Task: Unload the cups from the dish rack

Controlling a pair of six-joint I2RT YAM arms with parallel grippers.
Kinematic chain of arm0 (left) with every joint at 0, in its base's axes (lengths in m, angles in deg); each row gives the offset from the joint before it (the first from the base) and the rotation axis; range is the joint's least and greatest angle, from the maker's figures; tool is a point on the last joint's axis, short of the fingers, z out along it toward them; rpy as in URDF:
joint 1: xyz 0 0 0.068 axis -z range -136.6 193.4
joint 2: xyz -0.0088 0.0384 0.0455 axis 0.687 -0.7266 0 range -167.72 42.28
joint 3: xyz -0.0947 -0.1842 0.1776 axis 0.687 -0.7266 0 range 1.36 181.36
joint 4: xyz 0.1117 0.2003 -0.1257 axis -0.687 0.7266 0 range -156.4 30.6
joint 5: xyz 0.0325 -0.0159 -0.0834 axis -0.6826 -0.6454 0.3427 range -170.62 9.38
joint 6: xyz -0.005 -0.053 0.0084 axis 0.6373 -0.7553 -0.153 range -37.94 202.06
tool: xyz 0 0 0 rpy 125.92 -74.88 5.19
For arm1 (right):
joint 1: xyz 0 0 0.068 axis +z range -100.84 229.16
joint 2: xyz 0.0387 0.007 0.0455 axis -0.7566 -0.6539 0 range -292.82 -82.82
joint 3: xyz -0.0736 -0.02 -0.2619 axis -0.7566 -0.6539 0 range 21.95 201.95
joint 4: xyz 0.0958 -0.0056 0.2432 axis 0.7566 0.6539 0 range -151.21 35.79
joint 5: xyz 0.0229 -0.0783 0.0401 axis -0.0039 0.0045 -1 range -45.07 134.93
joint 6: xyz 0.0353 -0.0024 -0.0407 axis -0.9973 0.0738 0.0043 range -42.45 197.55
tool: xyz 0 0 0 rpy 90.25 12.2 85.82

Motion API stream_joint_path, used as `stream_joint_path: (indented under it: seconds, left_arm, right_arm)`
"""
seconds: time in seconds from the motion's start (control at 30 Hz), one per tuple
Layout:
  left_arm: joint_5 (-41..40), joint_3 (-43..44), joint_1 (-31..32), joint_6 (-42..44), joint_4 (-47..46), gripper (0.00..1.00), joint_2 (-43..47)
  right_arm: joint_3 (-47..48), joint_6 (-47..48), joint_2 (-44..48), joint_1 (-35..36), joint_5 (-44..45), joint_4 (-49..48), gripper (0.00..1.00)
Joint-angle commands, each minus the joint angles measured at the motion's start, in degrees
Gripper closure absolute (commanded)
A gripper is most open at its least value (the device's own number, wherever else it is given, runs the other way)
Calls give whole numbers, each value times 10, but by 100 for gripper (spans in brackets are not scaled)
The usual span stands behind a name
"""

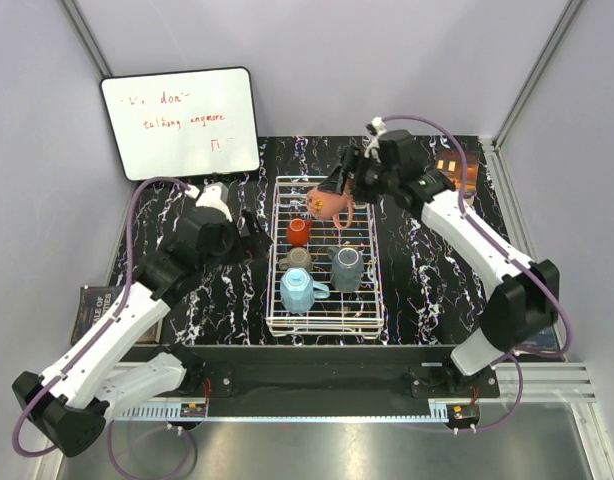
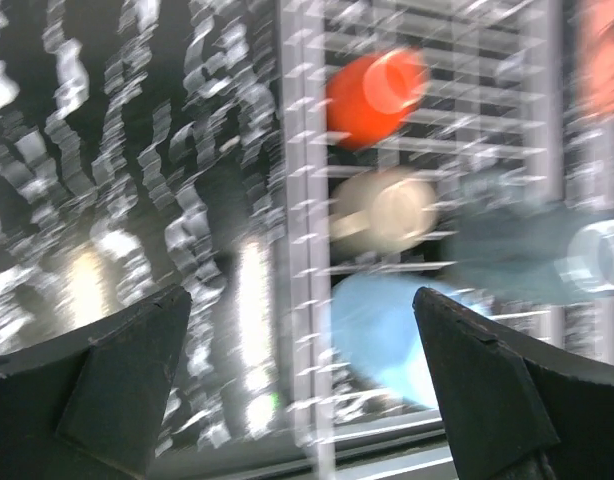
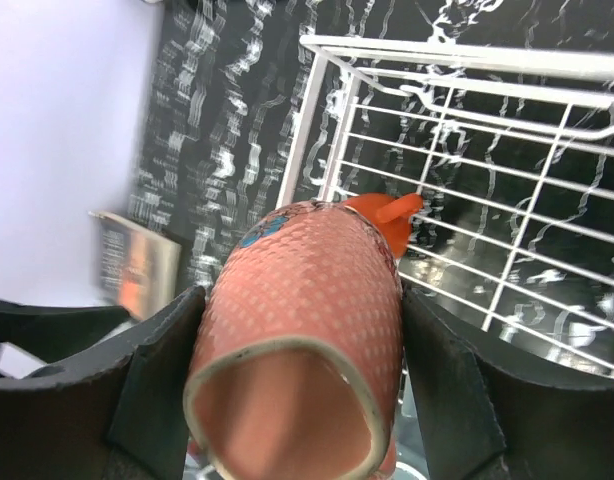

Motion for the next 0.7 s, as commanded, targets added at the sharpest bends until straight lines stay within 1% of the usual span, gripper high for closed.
stream_joint_path:
  seconds: [0.0, 0.03, 0.1, 0.13, 0.17, 0.2, 0.23, 0.27, 0.3, 0.33, 0.37, 0.43, 0.47, 0.5, 0.57, 0.67]
  left_arm:
    - [75, -14, 0, -51, -217, 1, 41]
    - [84, -22, 1, -64, -248, 1, 43]
    - [107, -45, -2, -82, -325, 1, 40]
    - [112, -52, -4, -104, -348, 1, 38]
    - [127, -60, -5, -113, -372, 1, 33]
    - [137, -78, -5, -122, -427, 1, 26]
    - [146, -87, -8, -142, -455, 1, 20]
    - [167, -97, -9, -155, -485, 1, 15]
    - [179, -116, -10, -168, -545, 1, 8]
    - [190, -123, -11, -194, -574, 1, -8]
    - [207, -131, -11, -208, -623, 1, -15]
    - [227, -148, -11, -235, -665, 1, -36]
    - [230, -151, -10, -240, -686, 2, -41]
    - [231, -153, -11, -244, -692, 4, -44]
    - [235, -150, -11, -244, -691, 13, -49]
    - [237, -139, -11, -240, -687, 22, -53]
  right_arm:
    - [-116, -136, 80, -64, -154, -220, 100]
    - [-152, -161, 87, -70, -170, -267, 100]
    - [-188, -191, 106, -79, -211, -325, 100]
    - [-222, -223, 112, -89, -223, -380, 100]
    - [-238, -242, 121, -93, -248, -409, 100]
    - [-253, -260, 124, -96, -261, -438, 100]
    - [-278, -293, 127, -101, -272, -494, 100]
    - [-290, -311, 128, -102, -293, -523, 100]
    - [-302, -330, 128, -103, -303, -554, 100]
    - [-323, -371, 127, -104, -312, -621, 100]
    - [-332, -391, 124, -104, -324, -652, 100]
    - [-353, -439, 116, -106, -332, -726, 100]
    - [-357, -448, 115, -106, -337, -742, 100]
    - [-364, -454, 114, -106, -338, -759, 100]
    - [-371, -466, 115, -105, -341, -769, 100]
    - [-387, -493, 110, -105, -346, -809, 100]
